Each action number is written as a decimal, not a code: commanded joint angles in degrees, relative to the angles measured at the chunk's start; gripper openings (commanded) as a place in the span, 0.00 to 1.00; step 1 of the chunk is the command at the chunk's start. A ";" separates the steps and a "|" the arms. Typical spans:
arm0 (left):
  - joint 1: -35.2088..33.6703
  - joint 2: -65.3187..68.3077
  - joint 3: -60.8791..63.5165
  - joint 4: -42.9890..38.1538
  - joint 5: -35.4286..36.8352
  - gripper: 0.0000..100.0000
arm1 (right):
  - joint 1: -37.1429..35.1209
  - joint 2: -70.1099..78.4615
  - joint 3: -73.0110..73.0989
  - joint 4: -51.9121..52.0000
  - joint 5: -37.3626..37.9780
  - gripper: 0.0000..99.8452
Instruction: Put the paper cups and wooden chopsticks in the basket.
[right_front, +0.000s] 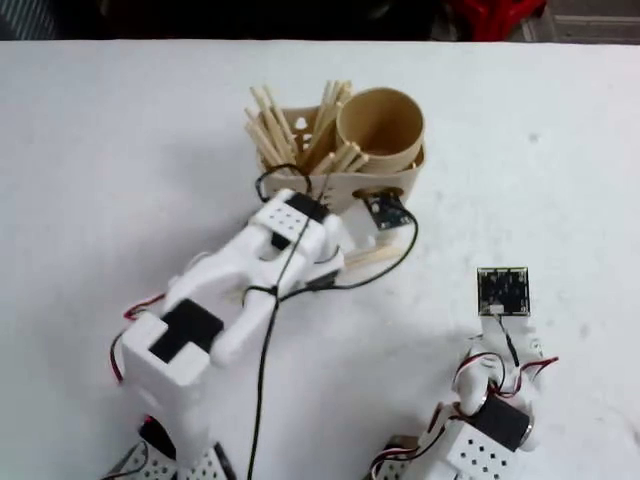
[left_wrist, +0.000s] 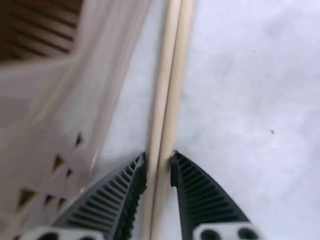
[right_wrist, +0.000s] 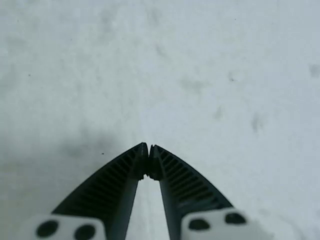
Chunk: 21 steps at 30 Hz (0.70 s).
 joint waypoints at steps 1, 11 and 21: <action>5.67 -0.13 -1.41 4.48 -0.44 0.11 | -0.31 -0.57 0.26 0.31 -0.18 0.02; 8.04 -0.57 -1.49 8.79 -5.36 0.05 | -0.31 -0.57 0.26 0.31 -0.18 0.02; 7.87 -3.30 -1.49 10.37 -7.56 0.05 | -0.31 -0.48 0.26 0.22 -0.18 0.02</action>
